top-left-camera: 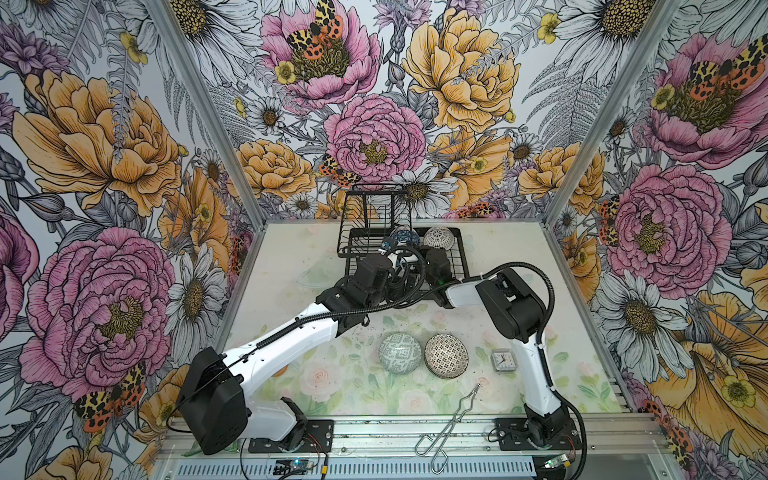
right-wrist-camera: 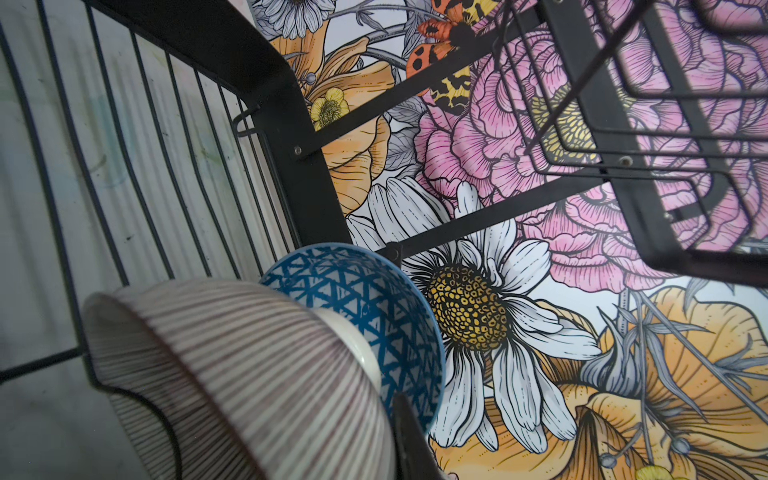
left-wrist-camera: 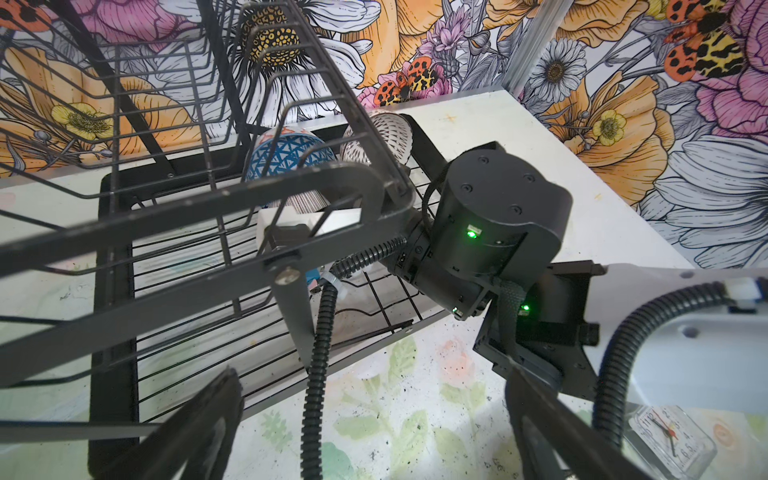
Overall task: Load the bowls into the dish rack
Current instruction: 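Lower the striped bowl into the rack slots and open the right gripper, then withdraw the right gripper while the left gripper reaches to the green-patterned bowl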
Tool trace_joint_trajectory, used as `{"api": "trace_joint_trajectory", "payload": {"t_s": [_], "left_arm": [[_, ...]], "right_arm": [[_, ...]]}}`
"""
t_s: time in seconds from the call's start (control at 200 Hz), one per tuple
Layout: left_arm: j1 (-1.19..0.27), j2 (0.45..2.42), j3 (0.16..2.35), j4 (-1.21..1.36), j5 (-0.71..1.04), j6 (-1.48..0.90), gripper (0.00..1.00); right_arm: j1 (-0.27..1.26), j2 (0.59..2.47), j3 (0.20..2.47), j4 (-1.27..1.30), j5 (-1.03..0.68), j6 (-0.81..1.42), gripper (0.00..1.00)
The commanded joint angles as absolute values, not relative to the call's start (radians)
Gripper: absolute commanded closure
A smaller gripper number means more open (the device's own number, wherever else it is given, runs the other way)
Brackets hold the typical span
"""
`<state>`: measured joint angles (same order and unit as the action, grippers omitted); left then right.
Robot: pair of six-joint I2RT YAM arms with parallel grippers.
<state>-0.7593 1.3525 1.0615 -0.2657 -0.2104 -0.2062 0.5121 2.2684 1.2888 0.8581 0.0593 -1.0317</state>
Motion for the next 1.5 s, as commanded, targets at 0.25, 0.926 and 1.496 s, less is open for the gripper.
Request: {"api": "trace_joint_trajectory", "payload": {"t_s": [0.25, 0.926, 1.496], "left_arm": [[-0.772, 1.326, 1.069, -0.27, -0.247, -0.209, 0.01], [-0.73, 1.284, 1.025, -0.246, -0.182, -0.212, 0.01], [-0.663, 1.244, 0.991, -0.247, -0.138, -0.203, 0.01]], "right_arm": [[0.517, 2.249, 1.303, 0.865, 0.115, -1.016, 0.68], [0.502, 2.007, 1.077, 0.848, 0.17, -1.019, 0.01], [0.442, 1.733, 0.794, 0.859, 0.305, -0.924, 0.01]]}}
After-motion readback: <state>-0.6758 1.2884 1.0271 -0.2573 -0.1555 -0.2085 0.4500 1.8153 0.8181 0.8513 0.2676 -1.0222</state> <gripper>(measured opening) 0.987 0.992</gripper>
